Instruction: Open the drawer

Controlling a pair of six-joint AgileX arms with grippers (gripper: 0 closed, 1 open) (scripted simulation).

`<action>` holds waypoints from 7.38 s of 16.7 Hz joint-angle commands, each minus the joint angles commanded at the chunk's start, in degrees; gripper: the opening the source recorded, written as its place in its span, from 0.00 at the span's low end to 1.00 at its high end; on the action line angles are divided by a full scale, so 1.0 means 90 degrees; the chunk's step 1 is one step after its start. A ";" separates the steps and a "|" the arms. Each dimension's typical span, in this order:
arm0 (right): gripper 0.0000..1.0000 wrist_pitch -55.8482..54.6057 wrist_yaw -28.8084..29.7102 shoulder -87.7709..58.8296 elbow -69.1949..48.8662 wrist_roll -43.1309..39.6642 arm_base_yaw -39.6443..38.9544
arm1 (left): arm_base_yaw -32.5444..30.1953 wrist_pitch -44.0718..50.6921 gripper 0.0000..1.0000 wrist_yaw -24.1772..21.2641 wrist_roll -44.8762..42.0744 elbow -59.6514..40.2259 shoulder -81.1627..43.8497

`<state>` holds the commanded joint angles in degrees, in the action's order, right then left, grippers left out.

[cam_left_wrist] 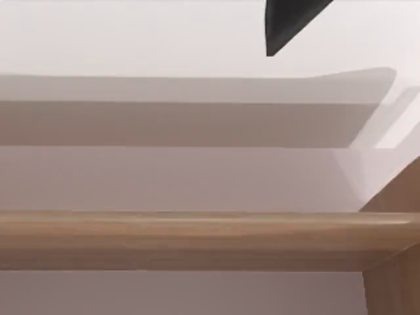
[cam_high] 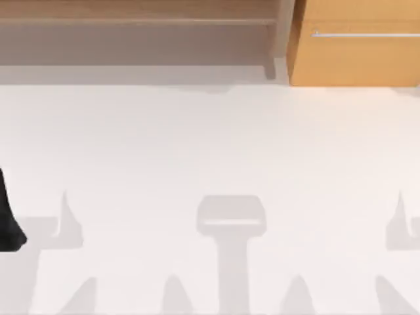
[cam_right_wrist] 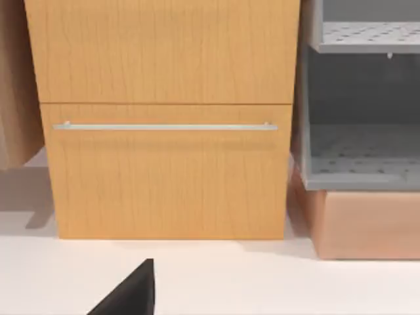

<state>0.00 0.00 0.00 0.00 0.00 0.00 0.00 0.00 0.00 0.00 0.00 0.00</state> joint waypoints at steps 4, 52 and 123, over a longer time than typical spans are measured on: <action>1.00 -0.0127 -0.0137 -0.0228 -0.0205 0.0001 0.0126 | 0.0000 0.0000 1.00 0.0000 0.0000 0.0000 0.0000; 1.00 -0.8173 0.1351 -1.4200 -0.6012 -0.9918 -0.1124 | 0.0000 0.0000 1.00 0.0000 0.0000 0.0000 0.0000; 0.00 -1.0400 0.2060 -1.2926 -0.2377 -0.9883 -0.1853 | 0.0000 0.0000 1.00 0.0000 0.0000 0.0000 0.0000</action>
<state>-93.60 18.54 -116.33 -21.40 -88.95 -16.67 0.00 0.00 0.00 0.00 0.00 0.00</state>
